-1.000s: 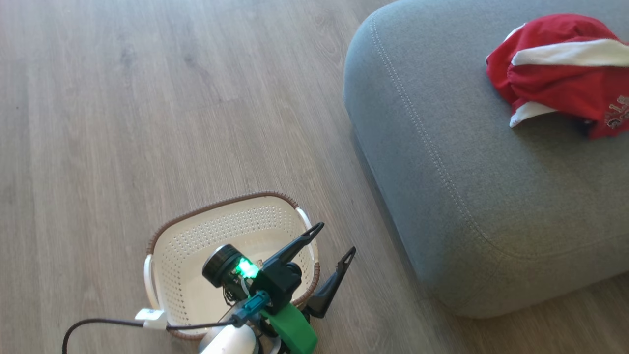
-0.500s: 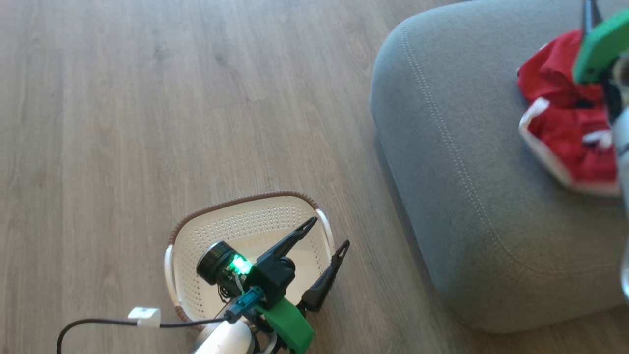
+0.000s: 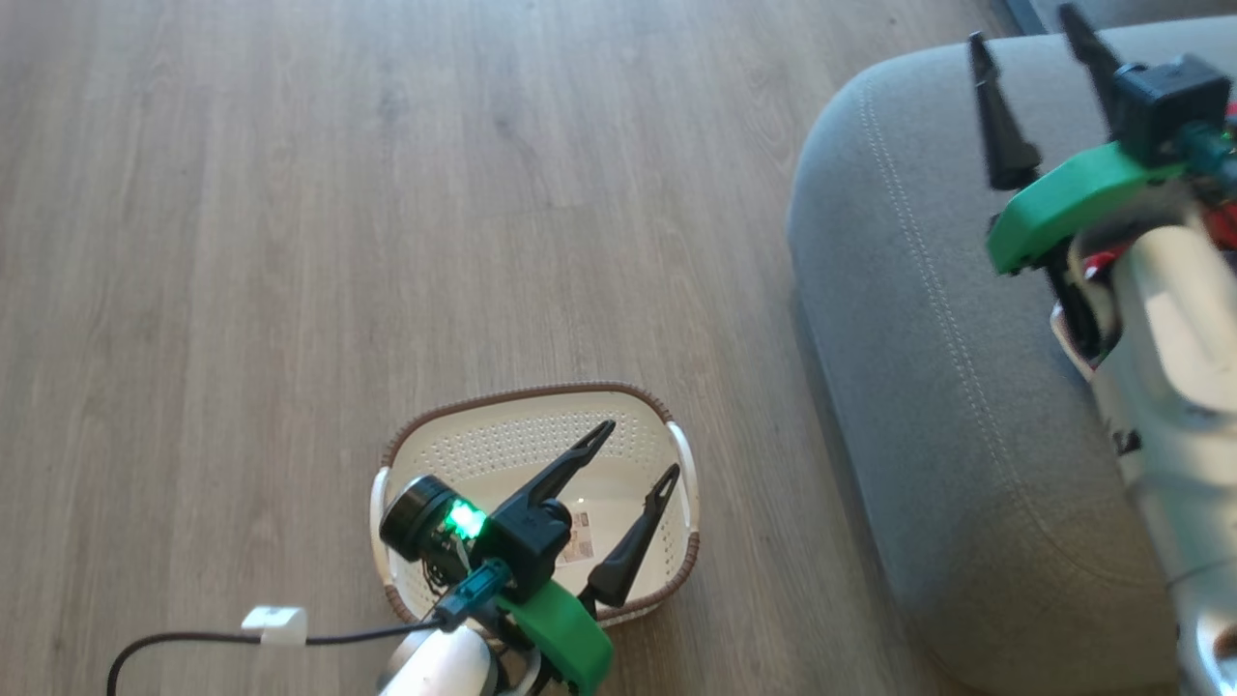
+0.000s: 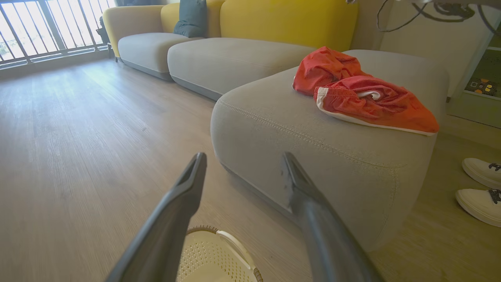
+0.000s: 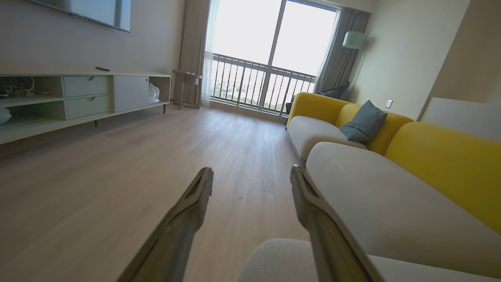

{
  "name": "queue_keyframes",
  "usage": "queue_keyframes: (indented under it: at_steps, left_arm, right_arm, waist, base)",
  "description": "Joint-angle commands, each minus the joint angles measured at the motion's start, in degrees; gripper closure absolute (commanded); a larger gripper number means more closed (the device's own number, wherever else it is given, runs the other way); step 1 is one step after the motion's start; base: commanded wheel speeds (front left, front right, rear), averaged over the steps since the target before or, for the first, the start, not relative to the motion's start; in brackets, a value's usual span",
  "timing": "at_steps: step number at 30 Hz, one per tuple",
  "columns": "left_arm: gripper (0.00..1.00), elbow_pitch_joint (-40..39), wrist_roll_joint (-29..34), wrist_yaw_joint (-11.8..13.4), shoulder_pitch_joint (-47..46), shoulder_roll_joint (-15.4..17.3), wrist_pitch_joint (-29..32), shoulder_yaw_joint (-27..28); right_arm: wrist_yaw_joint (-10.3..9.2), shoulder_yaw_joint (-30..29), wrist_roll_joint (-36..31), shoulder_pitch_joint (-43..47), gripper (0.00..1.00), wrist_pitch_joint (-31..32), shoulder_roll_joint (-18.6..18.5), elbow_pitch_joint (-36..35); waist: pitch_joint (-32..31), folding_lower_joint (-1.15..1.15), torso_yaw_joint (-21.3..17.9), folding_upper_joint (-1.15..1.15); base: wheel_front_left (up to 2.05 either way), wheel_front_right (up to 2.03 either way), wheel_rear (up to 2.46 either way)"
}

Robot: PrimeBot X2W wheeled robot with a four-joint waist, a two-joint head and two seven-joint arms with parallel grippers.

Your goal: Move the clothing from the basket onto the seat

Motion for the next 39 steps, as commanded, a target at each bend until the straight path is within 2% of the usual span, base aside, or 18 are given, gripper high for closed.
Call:
queue_keyframes:
  at_steps: [1, 6, 12, 17, 23, 27, 34, 39]
  left_arm:
    - [0.00, -1.97, 0.03, -0.06, -0.46, -0.50, -0.28, 2.32]
    - [0.00, -1.93, 0.63, -0.06, 0.07, -0.67, -0.28, 3.91]
    - [0.00, -2.40, 1.34, 0.05, 1.01, -0.98, -0.28, 8.47]
    - [0.00, -3.07, 0.77, 1.06, 1.65, -1.12, -0.28, 12.53]
    - [0.00, -4.80, -0.62, 3.26, 2.90, -1.14, -0.28, 16.44]
    - [0.00, -6.08, -2.40, 5.89, 4.04, -1.15, -0.28, 20.14]
    - [0.00, -7.11, -3.76, 9.06, 5.95, -1.15, -0.28, 23.87]
    - [0.00, -6.51, -7.03, 11.80, 7.73, -1.15, -0.28, 25.96]
  right_arm:
    - [-0.01, 2.14, 1.61, 0.12, 0.00, -0.53, -0.24, -4.00]
    - [-0.01, 5.20, 2.48, 6.06, 0.00, -0.53, -1.14, -11.67]
    - [-0.01, 4.38, 2.62, 13.94, 0.00, -0.53, 1.65, -18.19]
    - [-0.01, 3.23, 2.12, 20.97, 0.00, -0.53, 5.21, -20.94]
    - [-0.01, 1.95, 1.28, 27.22, 0.00, -0.53, 8.63, -21.42]
    - [-0.01, 1.40, 0.62, 31.15, 0.00, -0.53, 10.51, -21.97]
    - [-0.01, -0.25, -0.39, 35.38, 0.00, -0.53, 11.83, -22.48]
    - [-0.01, -1.92, -1.39, 37.57, 0.00, -0.53, 12.15, -24.29]
  waist:
    - [-0.36, 0.00, 0.82, 0.00]
    - [-0.81, 0.00, 2.65, 0.00]
    - [-1.20, 0.00, 4.71, 0.00]
    - [-1.83, 0.00, 6.40, 0.00]
    - [-2.51, 0.00, 7.37, 0.00]
    - [-2.73, 0.00, 7.83, 0.00]
    - [-2.87, 0.00, 8.07, 0.00]
    - [-2.96, 0.00, 7.75, 0.00]
  base:
    - [0.00, 0.00, 0.00]
    - [0.00, 0.00, 0.00]
    - [0.00, 0.00, 0.00]
    - [0.00, 0.00, 0.00]
    - [0.00, 0.00, 0.00]
    - [0.00, 0.00, 0.00]
    - [0.00, 0.00, 0.00]
    - [0.00, 0.00, 0.00]
